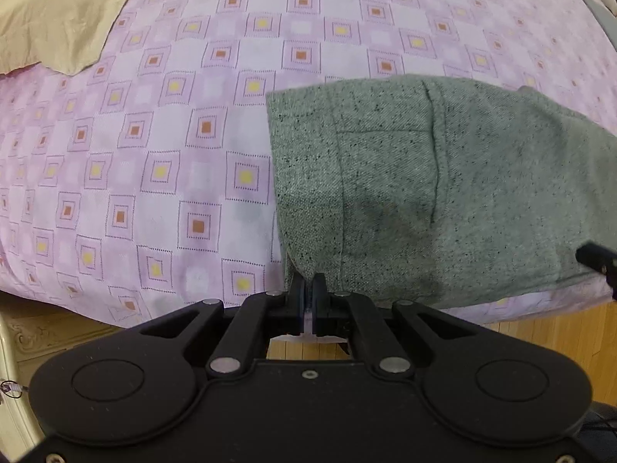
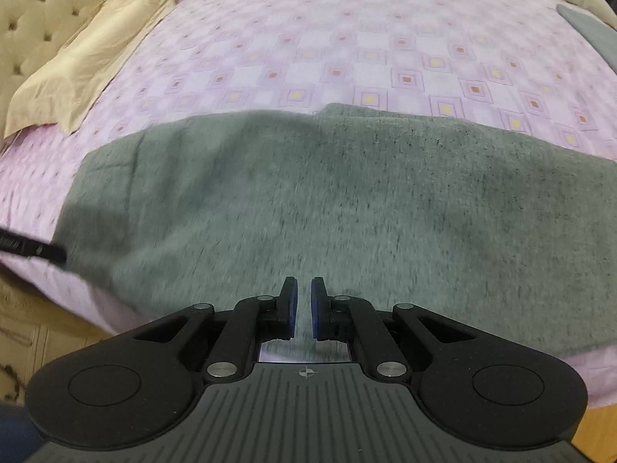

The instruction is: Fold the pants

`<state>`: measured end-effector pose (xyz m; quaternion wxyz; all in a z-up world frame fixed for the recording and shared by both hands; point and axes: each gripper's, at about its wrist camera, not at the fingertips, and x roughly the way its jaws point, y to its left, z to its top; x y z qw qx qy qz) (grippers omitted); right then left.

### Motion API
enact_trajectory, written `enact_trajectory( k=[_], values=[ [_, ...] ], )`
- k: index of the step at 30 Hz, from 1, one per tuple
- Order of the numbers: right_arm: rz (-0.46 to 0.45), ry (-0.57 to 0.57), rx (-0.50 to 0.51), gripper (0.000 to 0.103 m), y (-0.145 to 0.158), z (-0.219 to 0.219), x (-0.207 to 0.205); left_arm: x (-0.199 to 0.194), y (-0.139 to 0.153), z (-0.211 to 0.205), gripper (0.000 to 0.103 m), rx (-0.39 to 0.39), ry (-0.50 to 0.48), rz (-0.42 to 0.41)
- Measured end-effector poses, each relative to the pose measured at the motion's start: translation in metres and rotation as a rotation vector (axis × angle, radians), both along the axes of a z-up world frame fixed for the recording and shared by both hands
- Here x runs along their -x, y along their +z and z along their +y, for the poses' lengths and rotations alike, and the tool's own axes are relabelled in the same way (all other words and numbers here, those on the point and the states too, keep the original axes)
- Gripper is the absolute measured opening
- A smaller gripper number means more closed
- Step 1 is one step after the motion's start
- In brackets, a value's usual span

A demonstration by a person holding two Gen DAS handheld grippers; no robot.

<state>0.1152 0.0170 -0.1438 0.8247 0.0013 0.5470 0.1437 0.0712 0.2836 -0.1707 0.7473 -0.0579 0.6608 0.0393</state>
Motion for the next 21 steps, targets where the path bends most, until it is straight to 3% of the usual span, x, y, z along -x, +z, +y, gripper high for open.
enact_trajectory(
  k=[2,5,8,13,16,19,21],
  values=[
    [0.047,-0.022,0.009,0.006,-0.015,0.0,-0.005,0.003,0.002,-0.002,0.005,-0.001,0.001,0.006],
    [0.253,0.007,0.038,0.006,-0.049,0.006,-0.008,0.005,-0.004,0.0,0.006,-0.005,0.011,0.018],
    [0.181,0.036,0.05,0.006,-0.031,0.009,-0.005,0.008,-0.014,0.002,0.006,0.001,0.033,0.043],
    [0.059,-0.007,-0.045,0.006,-0.003,0.013,-0.026,0.013,-0.024,-0.004,0.006,-0.035,0.006,0.044],
    [0.071,0.023,-0.038,0.006,-0.015,0.024,-0.035,0.014,-0.03,-0.004,0.006,-0.043,0.007,0.053],
    [0.262,0.086,0.021,0.006,-0.048,0.035,-0.03,0.017,-0.032,-0.003,0.007,-0.039,0.03,0.052],
    [0.201,0.128,0.042,0.006,-0.039,0.038,-0.022,0.017,-0.031,-0.002,0.008,-0.033,0.05,0.043]
  ],
)
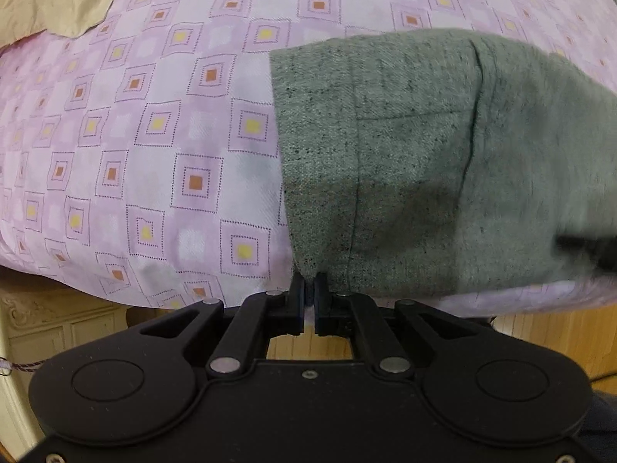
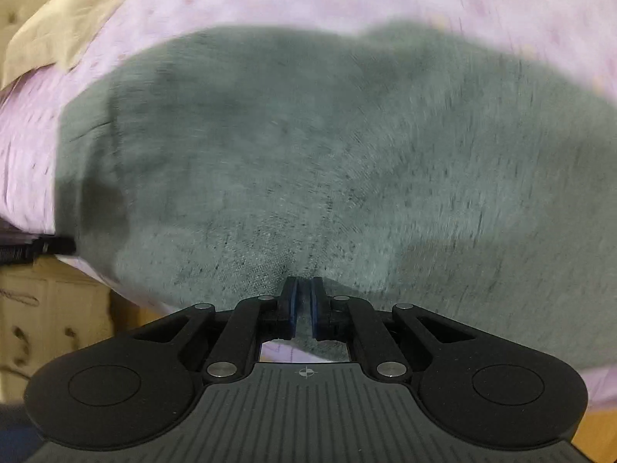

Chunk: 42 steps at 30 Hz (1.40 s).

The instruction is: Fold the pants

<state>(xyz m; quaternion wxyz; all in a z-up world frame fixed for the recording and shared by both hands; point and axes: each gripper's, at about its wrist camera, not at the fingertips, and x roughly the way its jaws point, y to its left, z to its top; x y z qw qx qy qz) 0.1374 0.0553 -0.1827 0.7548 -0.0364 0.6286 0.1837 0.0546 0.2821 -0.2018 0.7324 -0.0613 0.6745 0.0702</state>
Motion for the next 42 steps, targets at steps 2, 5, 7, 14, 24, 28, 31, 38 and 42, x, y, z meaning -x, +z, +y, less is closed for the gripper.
enact_trajectory(
  k=[2,5,7,14,24,28,31,38,42],
  values=[
    [-0.078,-0.001,-0.018,0.006,0.017,0.0,0.0,-0.002,0.0,0.009,0.008,0.009,0.018,-0.003],
    [-0.242,-0.072,-0.056,0.006,0.043,-0.002,-0.013,-0.002,-0.001,0.013,0.009,0.011,0.016,-0.002],
    [-0.316,-0.113,-0.069,0.006,0.053,0.002,-0.031,-0.001,0.0,0.012,0.009,0.007,0.009,-0.004],
    [-0.205,-0.122,0.034,0.006,0.015,0.013,-0.061,0.0,0.003,-0.002,0.01,-0.016,-0.003,-0.003],
    [-0.156,-0.064,-0.017,0.006,0.01,0.008,-0.033,-0.006,0.08,-0.026,0.012,-0.02,-0.155,-0.147],
    [-0.178,-0.054,-0.03,0.006,0.025,-0.003,-0.03,-0.043,0.096,-0.046,0.014,-0.01,-0.186,-0.258],
    [-0.207,-0.058,-0.055,0.006,0.038,-0.02,-0.034,-0.076,0.088,-0.057,0.015,0.027,-0.152,-0.273],
    [-0.345,-0.039,-0.138,0.008,0.063,-0.05,-0.065,-0.086,0.013,-0.068,0.016,-0.028,-0.102,-0.117],
    [-0.353,0.078,-0.113,0.009,0.054,-0.057,-0.108,-0.054,-0.025,-0.053,0.02,0.027,0.004,-0.082]
  ],
)
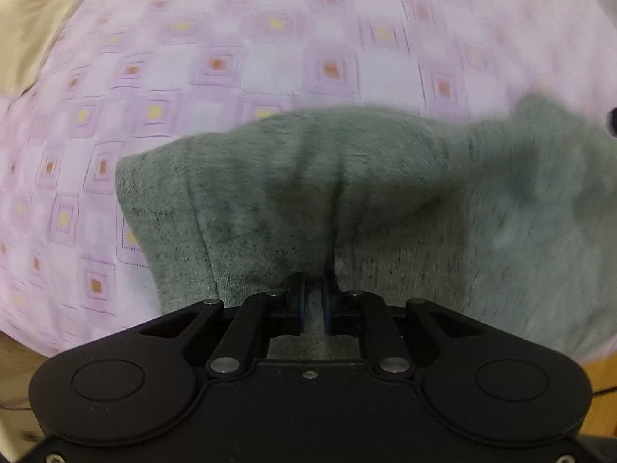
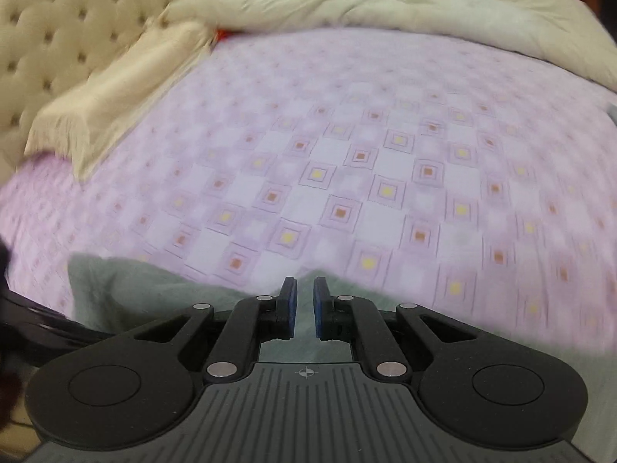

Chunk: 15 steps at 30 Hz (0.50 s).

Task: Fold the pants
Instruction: 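Hold the sweatpants edge with the left tool while the right tool pinches a corner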

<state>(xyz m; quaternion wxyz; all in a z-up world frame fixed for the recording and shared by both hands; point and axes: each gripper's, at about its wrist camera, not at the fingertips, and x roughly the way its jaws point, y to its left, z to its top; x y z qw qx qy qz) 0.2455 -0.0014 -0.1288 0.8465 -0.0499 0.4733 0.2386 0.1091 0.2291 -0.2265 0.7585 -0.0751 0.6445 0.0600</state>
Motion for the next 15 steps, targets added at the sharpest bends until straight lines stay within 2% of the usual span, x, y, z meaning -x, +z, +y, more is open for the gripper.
enact_trajectory(
  k=[2,4,8,11,15],
  values=[
    [0.029,0.056,0.011,0.012,-0.008,0.003,-0.021,0.002,0.002,0.004,0.021,0.012,0.038,0.008],
    [0.048,0.12,0.024,0.021,-0.015,0.007,-0.042,-0.003,0.0,0.007,0.021,0.017,0.078,0.033],
    [0.141,0.197,0.016,0.025,-0.036,0.012,-0.068,-0.012,-0.004,0.009,0.02,-0.007,0.108,0.064],
    [0.245,0.265,0.059,0.025,-0.049,0.009,-0.061,-0.011,-0.003,-0.002,0.019,-0.045,0.095,0.047],
    [0.254,0.401,0.084,0.026,-0.045,0.005,-0.018,-0.008,-0.003,-0.014,0.012,-0.069,0.092,0.045]
  ],
)
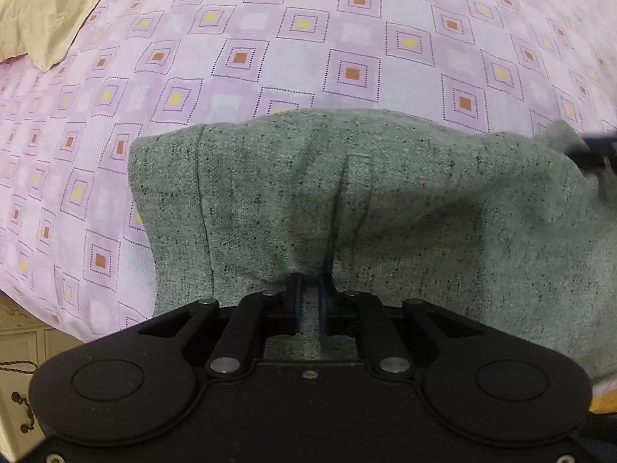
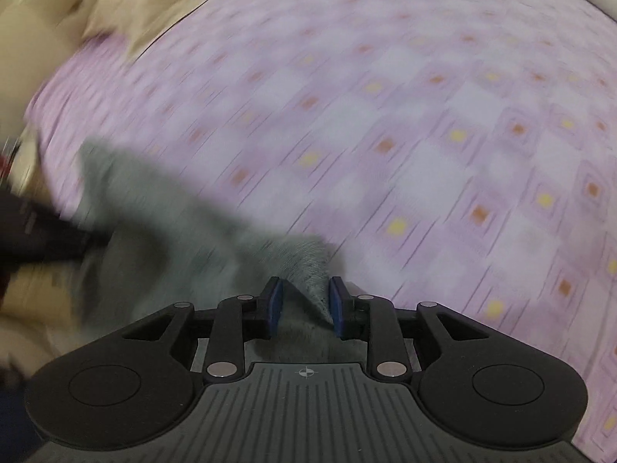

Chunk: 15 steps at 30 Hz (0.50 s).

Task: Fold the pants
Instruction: 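Hold the sweatpants edge with the left tool while the right tool pinches a corner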

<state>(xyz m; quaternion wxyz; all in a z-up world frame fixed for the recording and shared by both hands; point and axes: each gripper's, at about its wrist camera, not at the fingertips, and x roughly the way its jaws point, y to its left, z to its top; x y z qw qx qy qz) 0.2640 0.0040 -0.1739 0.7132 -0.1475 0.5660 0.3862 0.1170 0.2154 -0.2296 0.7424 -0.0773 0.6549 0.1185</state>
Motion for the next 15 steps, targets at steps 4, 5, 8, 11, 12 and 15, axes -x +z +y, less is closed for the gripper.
enact_trajectory(
  k=[4,5,8,11,12,15],
  values=[
    [-0.054,0.079,0.015,0.026,0.005,0.003,0.032,-0.004,0.001,-0.01,0.011,-0.03,-0.006,0.015],
    [-0.077,0.077,0.023,0.026,0.006,0.005,0.033,-0.004,0.0,-0.011,0.011,-0.036,-0.012,0.017],
    [-0.128,0.058,-0.038,0.027,0.022,0.007,0.031,-0.003,0.0,-0.011,0.011,-0.041,-0.023,0.019],
    [-0.079,0.132,-0.078,0.027,0.028,0.013,0.03,-0.002,0.0,-0.004,0.011,-0.032,-0.017,0.024],
    [-0.05,0.168,-0.07,0.027,0.026,0.016,0.031,-0.003,0.001,-0.004,0.011,-0.031,-0.016,0.026],
    [0.02,0.232,-0.071,0.027,0.022,0.017,0.032,-0.003,0.001,-0.004,0.011,-0.03,-0.019,0.026]
  ],
)
